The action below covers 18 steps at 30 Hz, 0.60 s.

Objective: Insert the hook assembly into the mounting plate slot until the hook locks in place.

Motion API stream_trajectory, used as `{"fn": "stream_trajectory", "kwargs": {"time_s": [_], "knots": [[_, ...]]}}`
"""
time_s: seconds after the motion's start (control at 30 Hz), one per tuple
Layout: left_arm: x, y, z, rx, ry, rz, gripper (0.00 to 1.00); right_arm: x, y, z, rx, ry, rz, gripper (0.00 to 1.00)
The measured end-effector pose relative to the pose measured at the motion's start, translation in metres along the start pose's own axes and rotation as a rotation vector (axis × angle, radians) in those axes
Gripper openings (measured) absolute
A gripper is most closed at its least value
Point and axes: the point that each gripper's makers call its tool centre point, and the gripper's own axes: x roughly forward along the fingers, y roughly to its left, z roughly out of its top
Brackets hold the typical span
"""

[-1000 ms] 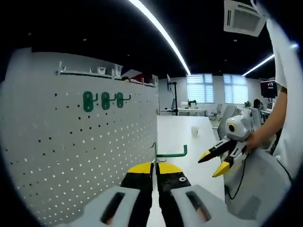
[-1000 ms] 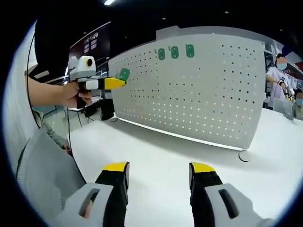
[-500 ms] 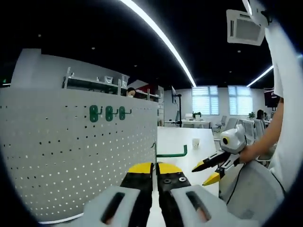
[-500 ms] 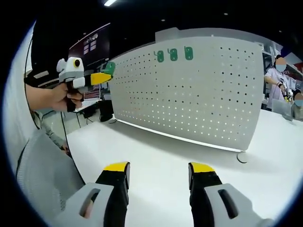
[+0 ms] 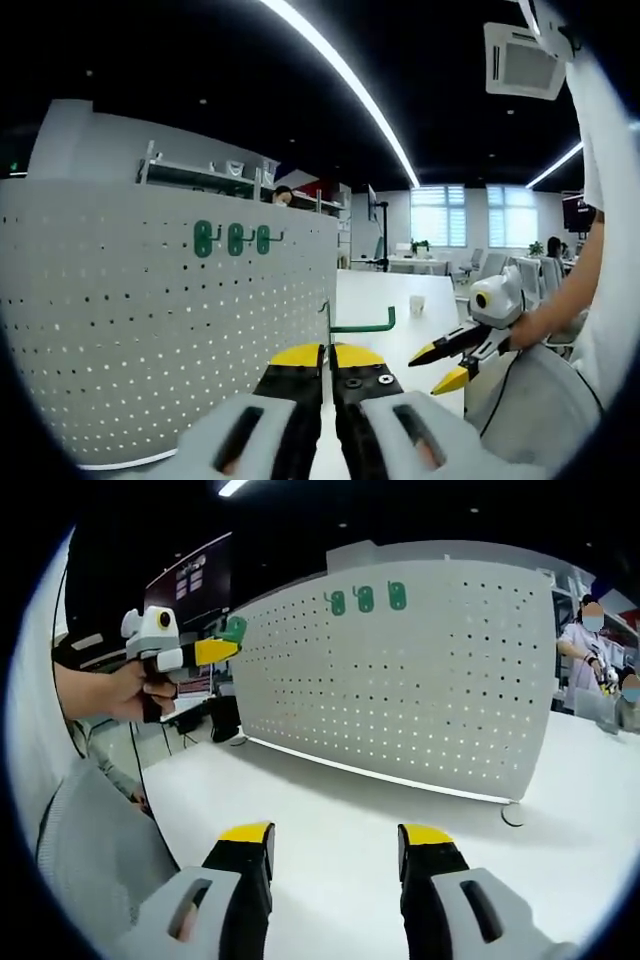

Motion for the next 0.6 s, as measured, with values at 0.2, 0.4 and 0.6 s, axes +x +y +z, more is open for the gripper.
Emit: {"fn": "stream_trajectory", "kwargs": {"time_s": [0.2, 0.4, 0.6], "knots": [[0.000, 0.000, -0.001, -0.008, -0.001, 0.003, 0.02, -0.011, 0.020, 0.046, -0.024, -0.229, 0.081, 0.41], [0.000, 0.000, 0.000, -0.024, -0.012, 0.005, 0.02, -0.015, 0.023, 0.056, -0.012, -0.274, 0.093, 0.39], [0.000, 0.001, -0.001, -0.024, -0.010, 0.009, 0.02, -0.015, 0.026, 0.058, -0.038, -0.274, 0.091, 0.39]]}}
